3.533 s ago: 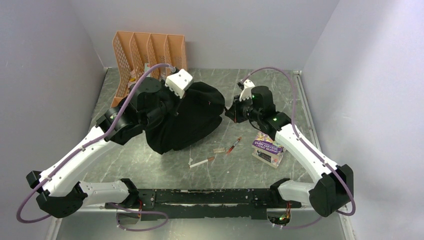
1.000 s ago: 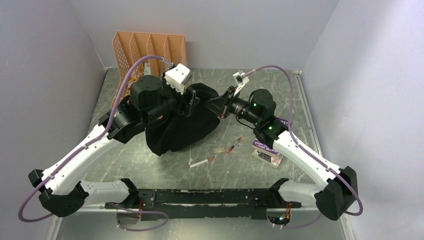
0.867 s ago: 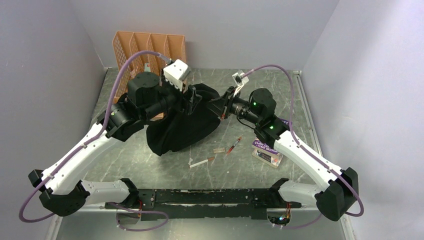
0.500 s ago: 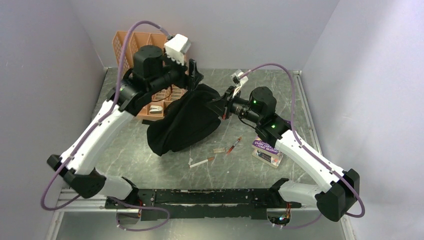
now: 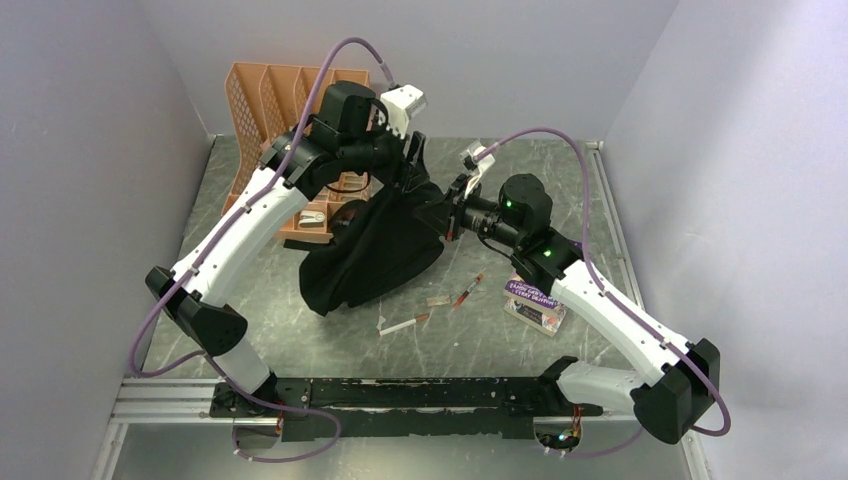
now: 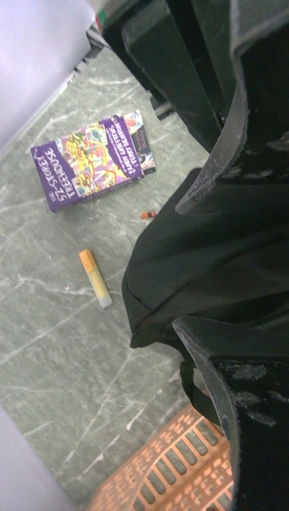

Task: Pack the student bag
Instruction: Unzip the student bag at the center of the board.

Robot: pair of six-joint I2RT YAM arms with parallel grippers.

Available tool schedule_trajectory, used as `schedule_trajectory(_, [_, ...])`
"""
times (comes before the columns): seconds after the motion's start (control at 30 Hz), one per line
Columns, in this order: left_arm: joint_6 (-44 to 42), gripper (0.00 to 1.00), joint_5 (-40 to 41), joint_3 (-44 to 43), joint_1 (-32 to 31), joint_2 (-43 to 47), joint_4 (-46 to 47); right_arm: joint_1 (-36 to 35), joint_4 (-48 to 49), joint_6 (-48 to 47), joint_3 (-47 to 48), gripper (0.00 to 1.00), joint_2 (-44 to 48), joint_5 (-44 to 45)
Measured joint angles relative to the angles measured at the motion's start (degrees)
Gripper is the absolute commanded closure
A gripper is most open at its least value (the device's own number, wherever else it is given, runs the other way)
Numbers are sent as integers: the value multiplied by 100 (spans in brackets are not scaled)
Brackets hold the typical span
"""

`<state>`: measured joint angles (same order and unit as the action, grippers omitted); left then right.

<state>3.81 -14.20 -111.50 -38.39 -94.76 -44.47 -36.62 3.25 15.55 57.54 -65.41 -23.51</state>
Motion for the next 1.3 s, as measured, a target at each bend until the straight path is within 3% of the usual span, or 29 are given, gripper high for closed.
schedule_trajectory(0.2, [-105, 28, 304, -26, 0, -42, -376, -4, -144, -111, 0, 100, 17, 59])
schedule_trajectory(0.37, [-149, 33, 496, -179, 0, -105, -787, -15, -192, -232, 28, 100, 17, 131])
schedule_trajectory(0.53, [-146, 61, 256, -92, 0, -94, -914, -15, -280, -367, 52, 100, 46, 254])
schedule_trajectory(0.63, [-127, 93, -59, 146, 0, -68, -907, -15, -361, -457, 55, 100, 48, 337])
schedule_trajectory(0.67, [-116, 95, -140, 232, 0, -61, -909, -15, -398, -494, 57, 100, 48, 358])
schedule_trajectory(0.97, [59, 95, -503, 546, 151, -39, -575, -15, -776, -678, 273, 100, 37, 334])
schedule_trajectory(1.3, [385, 95, -815, 389, 636, -223, -326, -210, -828, -680, 772, 100, -61, -468])
